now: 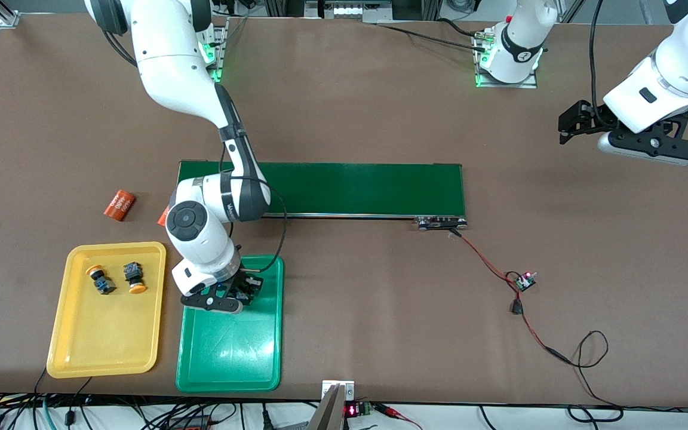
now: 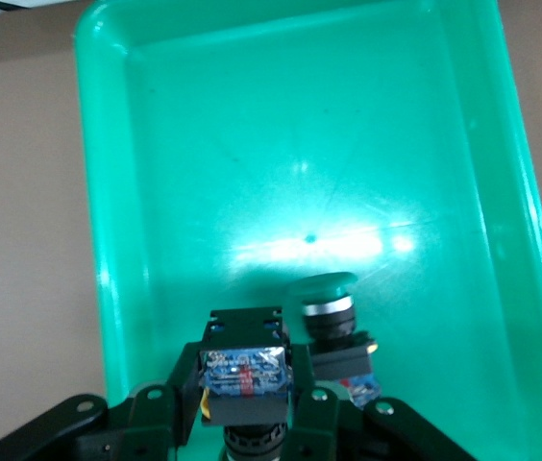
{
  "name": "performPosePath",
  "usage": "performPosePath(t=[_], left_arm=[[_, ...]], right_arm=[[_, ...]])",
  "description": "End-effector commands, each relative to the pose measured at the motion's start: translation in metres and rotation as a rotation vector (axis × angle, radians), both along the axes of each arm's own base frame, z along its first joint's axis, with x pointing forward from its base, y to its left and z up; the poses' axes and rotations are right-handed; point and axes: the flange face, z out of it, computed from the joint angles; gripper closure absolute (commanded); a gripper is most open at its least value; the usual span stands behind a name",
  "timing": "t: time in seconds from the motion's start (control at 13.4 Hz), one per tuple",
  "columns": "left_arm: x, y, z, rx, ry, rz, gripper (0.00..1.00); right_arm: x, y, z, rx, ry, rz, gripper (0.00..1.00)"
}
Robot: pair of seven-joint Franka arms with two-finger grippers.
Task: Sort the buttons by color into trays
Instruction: 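Carry the black button over the green tray with the right gripper, then lower the black button into the green tray and open the right gripper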
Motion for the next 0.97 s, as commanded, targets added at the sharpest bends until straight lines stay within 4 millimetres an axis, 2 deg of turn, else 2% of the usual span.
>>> performPosePath(t=[0.0, 0.22, 0.52, 0.6, 0.67, 0.9], left_arm=[[0.0, -0.002, 0.006, -0.011, 0.007, -0.015, 0.0], [0.0, 0.0, 0.006, -0.013, 0.009, -0.013, 0.0], [0.0, 0.001, 0.006, -0.013, 0.009, -0.012, 0.0], [0.001, 0.002, 0.006, -0.013, 0.009, -0.01, 0.0], [0.0, 0.002, 0.006, -0.013, 0.01, -0.01, 0.0], [0.0, 0.002, 0.006, -0.012, 0.013, -0.01, 0.0]], right_arm=[[0.009, 0.0, -0.018, 0.03, -0.027, 0.022, 1.0], [0.003, 0.014, -0.029, 0.054, -0.018, 0.033, 1.0], [0.002, 0.008, -0.038, 0.025, -0.002, 0.1, 1.0], [0.002, 0.008, -0.038, 0.022, -0.001, 0.116, 0.86], [0.003, 0.004, -0.036, 0.028, 0.0, 0.106, 0.01], [0.001, 0.002, -0.021, 0.029, 0.051, 0.098, 0.0]])
